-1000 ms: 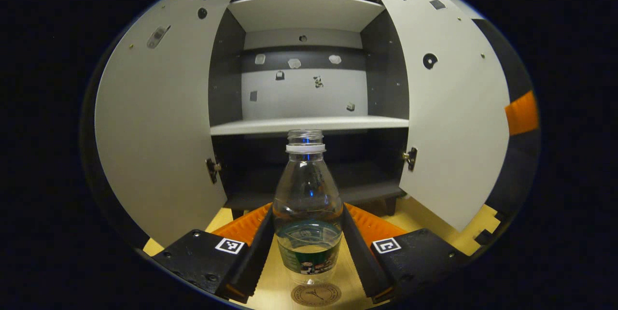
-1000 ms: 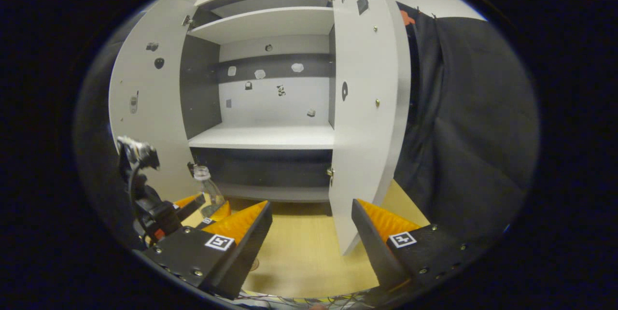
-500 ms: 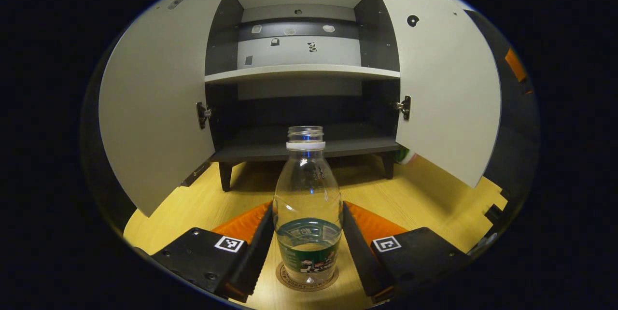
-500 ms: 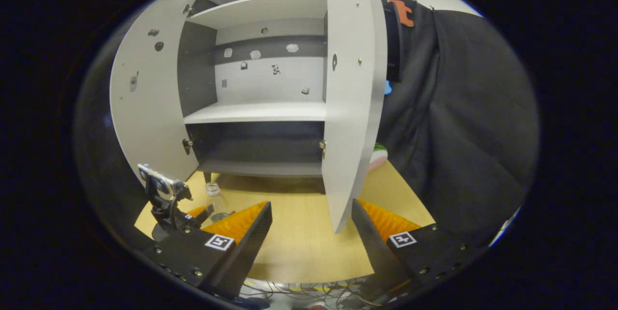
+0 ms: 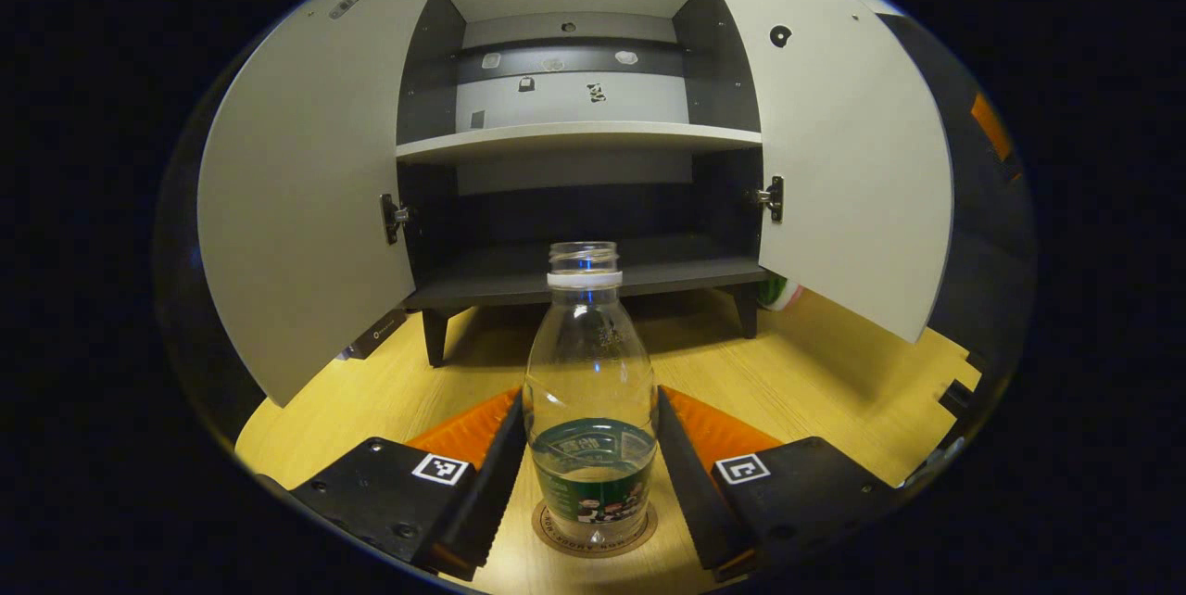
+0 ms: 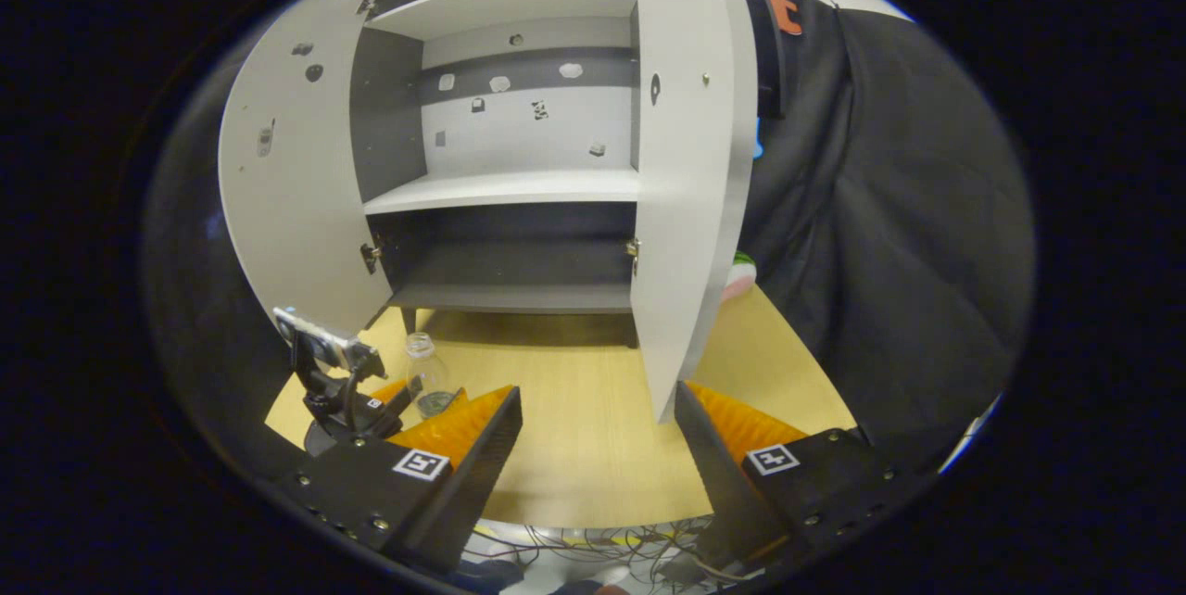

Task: Grasp the bottle in the cabinet with the left hand and place it on the coaster, then close the right door with the right hand and the left door with the left hand.

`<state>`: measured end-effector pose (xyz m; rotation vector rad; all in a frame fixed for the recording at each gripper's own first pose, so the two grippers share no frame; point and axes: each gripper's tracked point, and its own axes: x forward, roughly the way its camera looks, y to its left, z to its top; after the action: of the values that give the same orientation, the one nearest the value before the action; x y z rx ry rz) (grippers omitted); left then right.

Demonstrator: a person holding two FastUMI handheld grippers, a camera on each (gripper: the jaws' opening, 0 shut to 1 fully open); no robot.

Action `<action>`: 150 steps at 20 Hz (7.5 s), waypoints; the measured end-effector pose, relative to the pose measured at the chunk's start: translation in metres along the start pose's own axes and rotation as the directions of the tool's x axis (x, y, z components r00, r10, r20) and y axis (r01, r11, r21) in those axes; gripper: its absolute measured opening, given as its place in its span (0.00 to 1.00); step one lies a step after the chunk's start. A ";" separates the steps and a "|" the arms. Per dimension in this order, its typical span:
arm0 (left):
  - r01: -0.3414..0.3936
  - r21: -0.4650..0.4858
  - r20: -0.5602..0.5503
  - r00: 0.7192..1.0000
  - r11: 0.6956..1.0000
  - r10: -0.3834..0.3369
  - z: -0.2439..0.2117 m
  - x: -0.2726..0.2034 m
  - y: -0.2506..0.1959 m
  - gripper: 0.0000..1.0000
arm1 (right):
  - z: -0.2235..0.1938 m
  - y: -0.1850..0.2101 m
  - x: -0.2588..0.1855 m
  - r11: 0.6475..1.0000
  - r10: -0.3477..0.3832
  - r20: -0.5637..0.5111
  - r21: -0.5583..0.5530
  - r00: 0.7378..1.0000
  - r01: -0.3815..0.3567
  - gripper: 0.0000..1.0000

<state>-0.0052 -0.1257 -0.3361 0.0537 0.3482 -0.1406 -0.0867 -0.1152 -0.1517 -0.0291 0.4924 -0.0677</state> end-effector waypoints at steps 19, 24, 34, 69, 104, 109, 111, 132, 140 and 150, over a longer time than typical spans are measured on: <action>0.001 0.033 -0.008 1.000 0.999 -0.001 0.002 -0.028 0.007 0.90 | -0.001 0.001 -0.008 0.999 0.033 -0.003 0.038 0.999 -0.033 1.00; 0.000 0.029 0.044 0.999 1.000 -0.001 0.041 -0.040 0.007 0.91 | 0.019 -0.006 -0.017 0.998 0.037 0.046 0.051 0.998 -0.039 1.00; -0.037 -0.002 0.203 0.978 0.999 0.037 0.168 -0.080 0.009 0.90 | 0.132 -0.104 -0.043 0.995 -0.039 0.276 0.098 0.960 0.013 1.00; -0.304 -0.103 0.142 0.938 0.947 0.317 0.178 -0.154 0.136 0.88 | 0.219 -0.036 0.012 0.970 0.224 0.398 -0.002 0.890 -0.244 0.98; -0.358 -0.227 0.235 0.882 0.906 0.408 0.233 -0.186 0.297 0.89 | 0.282 0.106 0.115 0.989 0.143 0.450 -0.090 0.882 -0.115 1.00; -0.340 -0.249 0.242 0.885 0.907 0.398 0.244 -0.182 0.308 0.92 | 0.285 0.108 0.120 0.995 0.099 0.464 -0.074 0.880 -0.073 1.00; -0.315 -0.260 0.252 0.890 0.913 0.379 0.252 -0.178 0.309 0.89 | 0.285 0.108 0.122 0.997 0.076 0.470 -0.062 0.879 -0.054 1.00; -0.109 -0.111 0.312 0.940 0.988 0.139 0.315 -0.147 0.279 0.85 | 0.276 0.107 0.109 0.998 0.041 0.453 -0.054 0.890 -0.018 1.00; -0.032 -0.127 0.302 0.951 0.991 0.069 0.315 -0.143 0.261 0.90 | 0.241 0.085 0.073 0.997 0.058 0.436 -0.077 0.898 -0.027 1.00; -0.012 -0.068 0.303 0.952 0.998 0.032 0.317 -0.133 0.232 0.85 | 0.211 0.063 0.048 0.996 0.087 0.393 -0.049 0.915 -0.074 1.00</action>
<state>0.0115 0.0968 0.0142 -0.0293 0.0436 -0.1128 0.0585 -0.0538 0.0086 -0.0538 0.0888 0.0280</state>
